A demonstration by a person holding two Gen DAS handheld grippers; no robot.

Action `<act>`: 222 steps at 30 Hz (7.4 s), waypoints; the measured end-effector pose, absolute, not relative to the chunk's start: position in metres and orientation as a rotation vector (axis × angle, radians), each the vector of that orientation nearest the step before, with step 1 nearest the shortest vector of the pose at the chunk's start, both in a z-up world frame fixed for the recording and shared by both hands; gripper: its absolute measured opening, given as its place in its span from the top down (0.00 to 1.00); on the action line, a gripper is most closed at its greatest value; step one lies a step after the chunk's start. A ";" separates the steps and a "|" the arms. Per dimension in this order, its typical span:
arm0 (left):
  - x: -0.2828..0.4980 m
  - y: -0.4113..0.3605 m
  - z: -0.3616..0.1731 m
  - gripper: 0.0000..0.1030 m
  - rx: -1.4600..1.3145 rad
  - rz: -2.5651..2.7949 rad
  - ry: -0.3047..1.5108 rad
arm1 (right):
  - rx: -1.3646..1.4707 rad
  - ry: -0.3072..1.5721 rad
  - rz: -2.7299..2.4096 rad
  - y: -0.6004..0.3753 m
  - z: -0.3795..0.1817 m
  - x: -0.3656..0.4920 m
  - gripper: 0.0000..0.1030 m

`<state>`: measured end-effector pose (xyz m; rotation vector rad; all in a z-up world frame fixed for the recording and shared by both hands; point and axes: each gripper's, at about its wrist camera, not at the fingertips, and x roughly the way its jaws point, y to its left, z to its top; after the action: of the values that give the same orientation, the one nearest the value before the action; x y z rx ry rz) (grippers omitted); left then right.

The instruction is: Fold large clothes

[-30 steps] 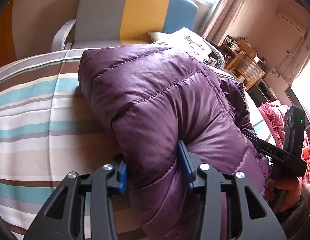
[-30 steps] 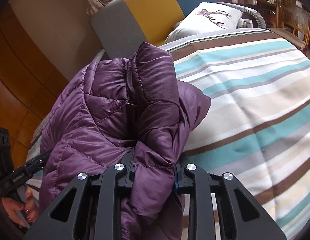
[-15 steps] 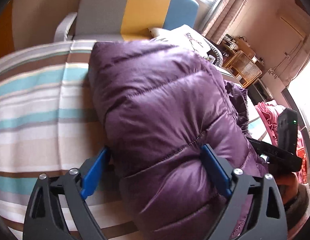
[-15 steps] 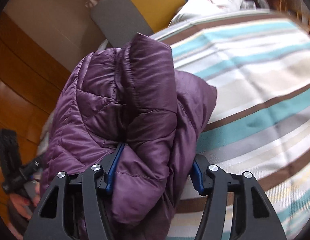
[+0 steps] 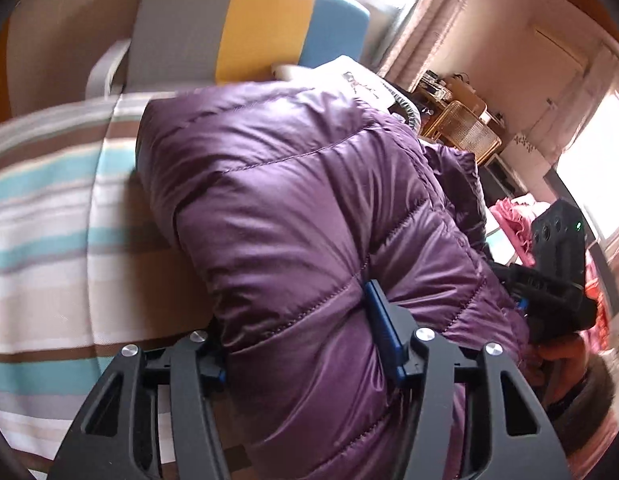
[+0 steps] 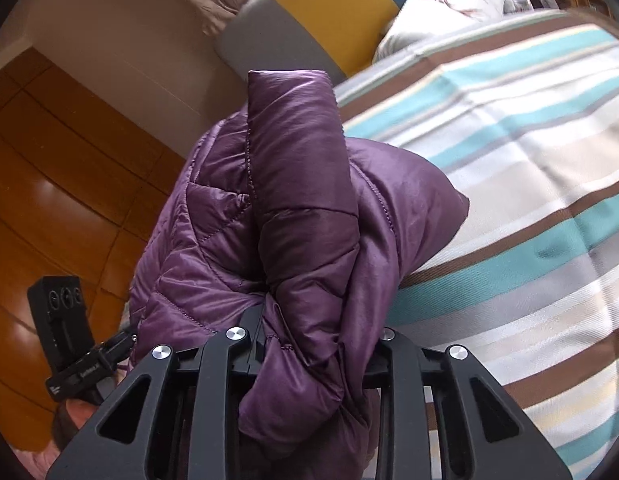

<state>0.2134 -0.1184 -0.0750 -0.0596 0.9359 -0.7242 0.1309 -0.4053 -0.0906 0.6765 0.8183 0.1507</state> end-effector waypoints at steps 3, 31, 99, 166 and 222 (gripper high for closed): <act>0.203 -0.118 -0.061 0.50 -0.018 -0.733 0.888 | 0.638 0.788 0.159 -0.398 -0.080 0.118 0.74; 0.185 0.070 -0.005 0.52 -0.184 -0.589 0.647 | 0.512 0.654 0.371 -0.240 -0.020 0.156 0.74; 0.236 0.163 -0.095 0.17 -0.054 -0.088 0.760 | 0.182 0.845 0.226 -0.104 -0.089 0.210 0.65; 0.071 0.161 -0.046 0.02 -0.079 0.047 0.612 | 0.077 0.690 0.211 -0.083 -0.031 0.057 0.25; 0.026 0.157 -0.045 0.02 -0.055 0.114 0.603 | 0.063 0.642 0.159 -0.091 -0.028 0.008 0.05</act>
<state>0.0261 0.1572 -0.0450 -0.0549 0.6035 0.1145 0.0082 -0.0911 -0.0283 0.0631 0.6416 0.1590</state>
